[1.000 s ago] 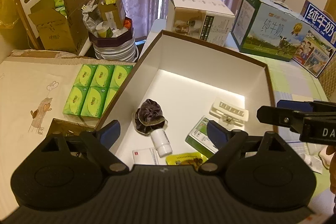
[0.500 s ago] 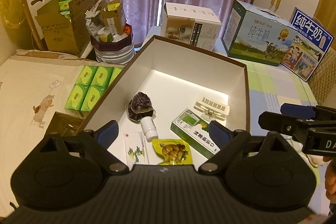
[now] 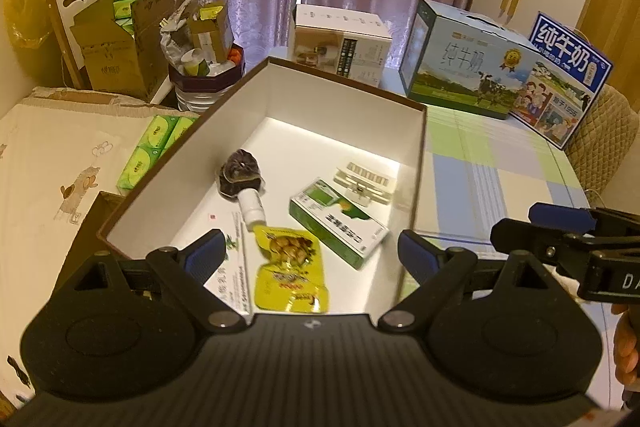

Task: Organize objects
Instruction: 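Move both open tools back toward the white tube and white cloth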

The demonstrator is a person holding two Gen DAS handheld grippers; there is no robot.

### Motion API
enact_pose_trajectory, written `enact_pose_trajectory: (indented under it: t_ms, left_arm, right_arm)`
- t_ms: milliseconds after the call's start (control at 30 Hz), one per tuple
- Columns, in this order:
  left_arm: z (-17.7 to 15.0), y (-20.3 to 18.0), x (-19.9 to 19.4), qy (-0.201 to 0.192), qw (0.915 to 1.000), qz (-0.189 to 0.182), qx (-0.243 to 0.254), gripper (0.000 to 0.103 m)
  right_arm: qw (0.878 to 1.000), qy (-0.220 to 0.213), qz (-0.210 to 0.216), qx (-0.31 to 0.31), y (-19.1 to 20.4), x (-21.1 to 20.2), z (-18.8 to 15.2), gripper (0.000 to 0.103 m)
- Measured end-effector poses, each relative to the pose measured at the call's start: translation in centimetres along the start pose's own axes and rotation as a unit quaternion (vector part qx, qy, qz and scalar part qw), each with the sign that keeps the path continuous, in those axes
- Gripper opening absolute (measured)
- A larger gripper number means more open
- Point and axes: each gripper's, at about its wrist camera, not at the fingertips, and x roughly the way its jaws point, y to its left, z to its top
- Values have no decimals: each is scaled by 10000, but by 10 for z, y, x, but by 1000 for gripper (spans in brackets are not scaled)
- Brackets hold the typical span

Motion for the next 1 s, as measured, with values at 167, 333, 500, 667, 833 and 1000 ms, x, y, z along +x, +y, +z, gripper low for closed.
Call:
enact_pose_trajectory:
  t_ms: [167,333,500,667,833,1000]
  left_arm:
    - [-10,-20,-10,3,10000,-22,10,91]
    - [-21,-39,-16,26,10000,-47,29,91]
    - [-30,-59,-20,78,9999,-100,77,91]
    - [-39,-81,-22,123,9996,-204,132,91]
    - [-46,-103,-23,164,9993,-286,190,91]
    - [-52,-119,-21,248,9988,-348,242,91]
  right_arm:
    - [10000,18,50,10,-11,-21,-10,79]
    - [10000,50,69,24,-21,-40,-22,79]
    - [9999,106,30,42,-36,-56,-34,79]
    - [9999,137,-43,86,-50,-72,-45,79]
    - [9996,179,-96,195,-65,-85,-54,79]
    - [9987,247,-228,393,-85,-96,-65,79]
